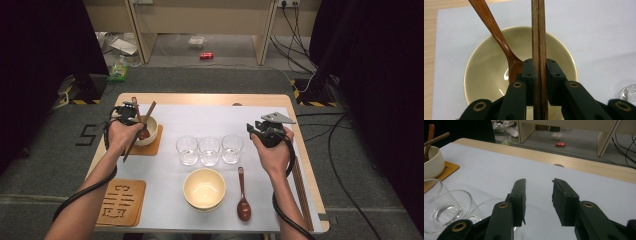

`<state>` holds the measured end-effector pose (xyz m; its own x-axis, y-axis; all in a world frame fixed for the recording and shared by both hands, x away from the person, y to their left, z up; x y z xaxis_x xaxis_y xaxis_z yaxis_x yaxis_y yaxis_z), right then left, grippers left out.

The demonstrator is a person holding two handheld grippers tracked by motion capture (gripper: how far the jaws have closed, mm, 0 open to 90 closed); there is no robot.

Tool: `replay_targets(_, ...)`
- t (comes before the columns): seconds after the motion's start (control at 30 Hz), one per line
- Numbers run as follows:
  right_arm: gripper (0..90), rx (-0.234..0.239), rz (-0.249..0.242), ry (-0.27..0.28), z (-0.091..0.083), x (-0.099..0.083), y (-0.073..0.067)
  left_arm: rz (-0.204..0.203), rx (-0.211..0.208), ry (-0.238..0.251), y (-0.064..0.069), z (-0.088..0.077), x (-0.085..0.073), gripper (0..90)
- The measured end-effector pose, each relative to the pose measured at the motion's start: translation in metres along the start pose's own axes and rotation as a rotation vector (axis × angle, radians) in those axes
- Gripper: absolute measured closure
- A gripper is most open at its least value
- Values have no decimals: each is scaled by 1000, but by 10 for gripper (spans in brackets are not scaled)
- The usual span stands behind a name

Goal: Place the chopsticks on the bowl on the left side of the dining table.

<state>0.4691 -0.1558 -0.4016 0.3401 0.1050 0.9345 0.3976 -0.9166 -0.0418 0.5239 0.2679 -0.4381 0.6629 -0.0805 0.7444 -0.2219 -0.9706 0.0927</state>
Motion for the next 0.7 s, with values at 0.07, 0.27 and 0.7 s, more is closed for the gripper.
replay_targets(0.07,633,-1,1,2,-1,0,1,-1,1,8,-1,-4,1,790)
replay_targets(0.27,633,-9,2,5,-5,0,6,-6,9,39,-4,-17,2,790)
replay_targets(0.7,633,-25,8,-3,-9,-6,13,-51,24,62,-21,-30,-4,790)
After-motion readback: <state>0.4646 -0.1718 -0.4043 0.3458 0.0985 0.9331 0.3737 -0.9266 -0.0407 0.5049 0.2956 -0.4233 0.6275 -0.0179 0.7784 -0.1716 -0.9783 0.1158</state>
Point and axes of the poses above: each handheld gripper's, and its own axes: z roughly forward along the jaws, x roughly out of its top, y roughly to its right, the point moved 4 cm from there along z, roughly forward along the jaws, and after that the axes turned 9 degrees about y, right-handed, at the moved point
